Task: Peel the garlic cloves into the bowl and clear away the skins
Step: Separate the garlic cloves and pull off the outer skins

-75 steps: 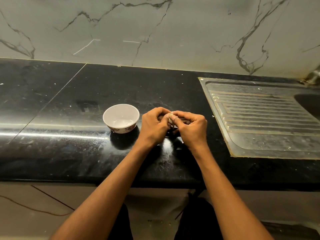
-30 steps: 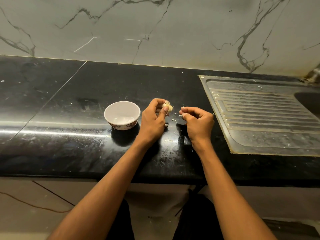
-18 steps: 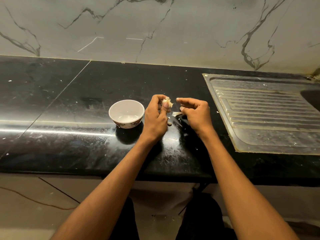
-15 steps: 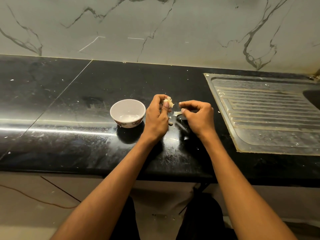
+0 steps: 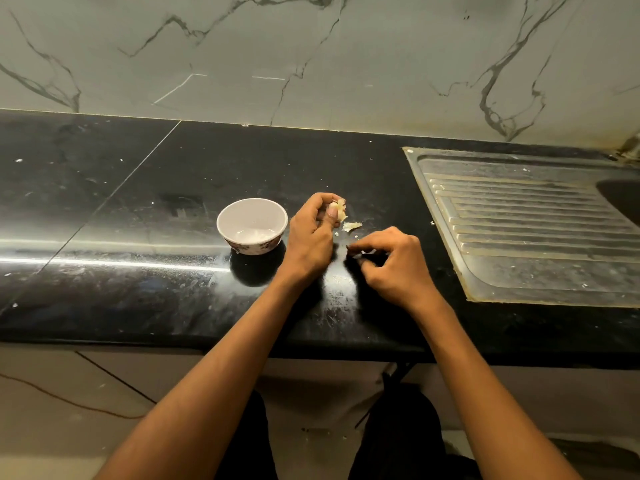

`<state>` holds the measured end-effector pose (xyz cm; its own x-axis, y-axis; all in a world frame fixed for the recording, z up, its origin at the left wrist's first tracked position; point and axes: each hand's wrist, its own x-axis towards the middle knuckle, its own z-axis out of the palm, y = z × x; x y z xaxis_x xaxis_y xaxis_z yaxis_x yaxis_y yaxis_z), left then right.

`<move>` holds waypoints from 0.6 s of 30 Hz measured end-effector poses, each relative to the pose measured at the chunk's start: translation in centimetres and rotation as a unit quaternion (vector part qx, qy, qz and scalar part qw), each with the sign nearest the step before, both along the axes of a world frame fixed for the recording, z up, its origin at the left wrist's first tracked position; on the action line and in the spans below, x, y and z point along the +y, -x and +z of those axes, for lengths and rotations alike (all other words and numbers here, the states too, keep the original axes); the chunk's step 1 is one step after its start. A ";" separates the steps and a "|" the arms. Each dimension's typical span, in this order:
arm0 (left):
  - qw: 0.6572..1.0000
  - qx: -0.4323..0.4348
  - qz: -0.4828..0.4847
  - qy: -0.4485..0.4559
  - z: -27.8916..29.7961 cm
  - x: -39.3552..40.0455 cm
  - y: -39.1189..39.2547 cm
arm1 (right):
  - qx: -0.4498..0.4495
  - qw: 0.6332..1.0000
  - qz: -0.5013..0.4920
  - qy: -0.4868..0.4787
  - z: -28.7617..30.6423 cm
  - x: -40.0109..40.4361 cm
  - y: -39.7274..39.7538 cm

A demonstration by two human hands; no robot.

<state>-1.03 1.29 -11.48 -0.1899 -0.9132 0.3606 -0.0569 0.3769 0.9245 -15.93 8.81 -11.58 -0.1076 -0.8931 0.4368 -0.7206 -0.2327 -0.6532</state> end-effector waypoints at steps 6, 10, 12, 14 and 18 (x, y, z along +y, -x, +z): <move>0.999 -0.012 -0.041 0.000 -0.1 -0.2 -0.2 | -0.144 0.989 -0.033 0.010 0.8 0.1 0.5; 0.997 -0.023 -0.069 0.004 0.2 0.0 -0.3 | -0.191 0.978 -0.041 0.078 2.0 -1.2 0.3; 0.998 -0.013 -0.066 -0.005 0.3 0.0 -0.2 | -0.184 0.979 -0.026 0.086 2.6 -2.2 0.3; 0.998 -0.002 -0.060 -0.030 0.3 0.0 -0.2 | -0.177 0.982 -0.005 0.071 2.8 -3.0 0.2; 0.996 0.027 -0.064 -0.062 0.2 0.0 -0.2 | -0.207 0.977 0.033 0.038 1.8 -3.5 -0.1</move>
